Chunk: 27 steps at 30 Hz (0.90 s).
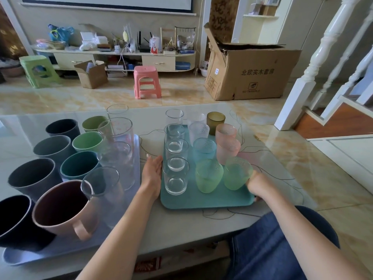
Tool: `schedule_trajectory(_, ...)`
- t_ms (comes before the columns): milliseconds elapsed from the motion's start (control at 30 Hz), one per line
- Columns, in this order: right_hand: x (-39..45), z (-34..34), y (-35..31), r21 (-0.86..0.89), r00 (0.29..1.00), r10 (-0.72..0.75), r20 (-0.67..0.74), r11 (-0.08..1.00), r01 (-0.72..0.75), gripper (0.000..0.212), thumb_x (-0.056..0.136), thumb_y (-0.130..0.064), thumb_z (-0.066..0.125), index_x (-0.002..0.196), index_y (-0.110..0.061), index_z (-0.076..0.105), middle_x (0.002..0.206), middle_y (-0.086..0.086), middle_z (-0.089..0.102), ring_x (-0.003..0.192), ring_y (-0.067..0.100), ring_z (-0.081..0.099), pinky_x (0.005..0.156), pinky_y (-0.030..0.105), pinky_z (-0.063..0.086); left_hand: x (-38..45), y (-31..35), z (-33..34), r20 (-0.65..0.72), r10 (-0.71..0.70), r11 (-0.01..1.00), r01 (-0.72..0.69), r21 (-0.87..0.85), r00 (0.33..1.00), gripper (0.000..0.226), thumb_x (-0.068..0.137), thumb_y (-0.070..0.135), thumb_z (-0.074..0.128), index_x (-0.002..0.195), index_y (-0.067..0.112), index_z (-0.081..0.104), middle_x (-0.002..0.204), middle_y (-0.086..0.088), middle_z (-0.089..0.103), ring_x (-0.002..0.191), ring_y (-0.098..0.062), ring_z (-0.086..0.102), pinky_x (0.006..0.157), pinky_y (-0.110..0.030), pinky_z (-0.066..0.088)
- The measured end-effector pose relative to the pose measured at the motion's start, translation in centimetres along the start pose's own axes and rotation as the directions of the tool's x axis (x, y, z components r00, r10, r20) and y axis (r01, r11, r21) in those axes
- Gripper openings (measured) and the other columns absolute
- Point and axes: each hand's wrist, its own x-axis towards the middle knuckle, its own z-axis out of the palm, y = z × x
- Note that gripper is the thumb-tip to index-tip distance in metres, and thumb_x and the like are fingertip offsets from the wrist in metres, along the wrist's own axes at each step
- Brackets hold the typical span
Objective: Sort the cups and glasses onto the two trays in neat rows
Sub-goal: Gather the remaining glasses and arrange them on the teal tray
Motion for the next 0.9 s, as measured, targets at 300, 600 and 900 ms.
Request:
schedule_trajectory(300, 2.0, -3.2, 2.0, 0.362, 0.949, -0.098, 0.300, 0.932, -0.019, 0.011, 0.096, -0.018, 0.051, 0.106, -0.014, 0.053, 0.073, 0.005, 0.060, 0.047, 0.013, 0.053, 0.035, 0.019, 0.044, 3.1, 0.0, 0.6, 0.040, -0.001, 1.000, 0.000, 0.004, 0.999, 0.059, 0.101, 0.040, 0.021, 0.141, -0.003, 0.032, 0.149, -0.015, 0.035, 0.139, -0.023, 0.034, 0.118, -0.036, 0.023)
schedule_trajectory(600, 9.1, -3.6, 2.1, 0.779, 0.998, -0.015, -0.063, 0.625, 0.059, 0.026, 0.102, -0.017, 0.034, 0.092, -0.004, 0.054, 0.077, 0.011, 0.056, 0.057, 0.020, 0.052, 0.044, 0.028, 0.045, 8.1, 0.4, 2.4, 0.014, 0.043, 0.998, -0.042, -0.035, 0.999, 0.056, 0.101, 0.042, 0.016, 0.144, 0.009, 0.032, 0.154, -0.005, 0.028, 0.143, -0.018, 0.026, 0.119, -0.034, 0.018)
schedule_trajectory(900, 18.1, -2.9, -1.8, 0.930, 0.970, -0.177, -0.168, 0.298, 0.215, 0.043, 0.101, -0.025, 0.031, 0.139, -0.007, 0.041, 0.147, 0.011, 0.041, 0.135, 0.025, 0.039, 0.115, 0.046, 0.028, 13.2, 1.0, 2.5, 0.131, 0.088, 0.990, -0.072, -0.125, 0.987, 0.058, 0.101, 0.043, 0.013, 0.144, 0.010, 0.031, 0.152, -0.005, 0.034, 0.141, -0.017, 0.030, 0.118, -0.032, 0.018)
